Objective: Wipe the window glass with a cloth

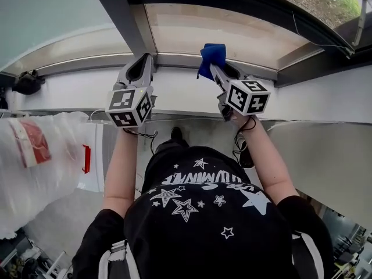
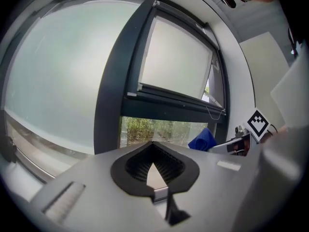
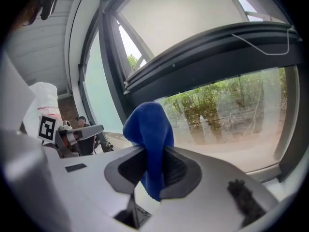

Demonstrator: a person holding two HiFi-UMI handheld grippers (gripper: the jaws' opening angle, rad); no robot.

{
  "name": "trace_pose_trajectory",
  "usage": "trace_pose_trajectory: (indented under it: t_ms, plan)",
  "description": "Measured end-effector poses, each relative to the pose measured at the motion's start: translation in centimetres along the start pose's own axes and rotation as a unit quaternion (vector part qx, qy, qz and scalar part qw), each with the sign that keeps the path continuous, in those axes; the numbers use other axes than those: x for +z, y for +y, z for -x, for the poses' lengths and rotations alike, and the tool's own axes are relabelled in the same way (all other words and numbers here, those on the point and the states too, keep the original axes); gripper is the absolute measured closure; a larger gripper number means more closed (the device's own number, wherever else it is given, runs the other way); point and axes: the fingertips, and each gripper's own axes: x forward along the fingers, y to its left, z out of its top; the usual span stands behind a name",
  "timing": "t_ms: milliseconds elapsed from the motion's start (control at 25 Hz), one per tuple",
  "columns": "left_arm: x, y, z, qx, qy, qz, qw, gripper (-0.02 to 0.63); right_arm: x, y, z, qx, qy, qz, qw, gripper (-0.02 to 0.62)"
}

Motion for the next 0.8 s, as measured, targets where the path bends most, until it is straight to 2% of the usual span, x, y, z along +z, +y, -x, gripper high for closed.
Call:
trace_pose_trajectory:
  t_ms: [160, 280, 600, 800]
  plan:
    - [0.4, 4.1, -1.0, 0.016, -0.004, 0.013, 0.9998, 0.597, 0.7, 1.4, -4.3, 0.008, 0.006, 0.004, 1.000, 0.522]
    - [0.6, 6.1, -1.7, 0.018, -0.002, 0.002, 0.9998, 0.597, 0.8, 2.3, -7.0, 0.014, 0.017, 0.008, 1.000, 0.522]
    - [1.1, 10.0, -3.9, 0.021, -0.016, 0.015, 0.9995, 0.597, 2.3, 4.4, -13.9, 0.038, 0.024, 0.037, 0.998, 0.521]
    - [0.9, 10.7, -4.4, 0.026, -0.007, 0.012, 0.9996, 0.597, 3.5, 4.4, -16.9, 0.040, 0.003, 0.051, 0.998, 0.520]
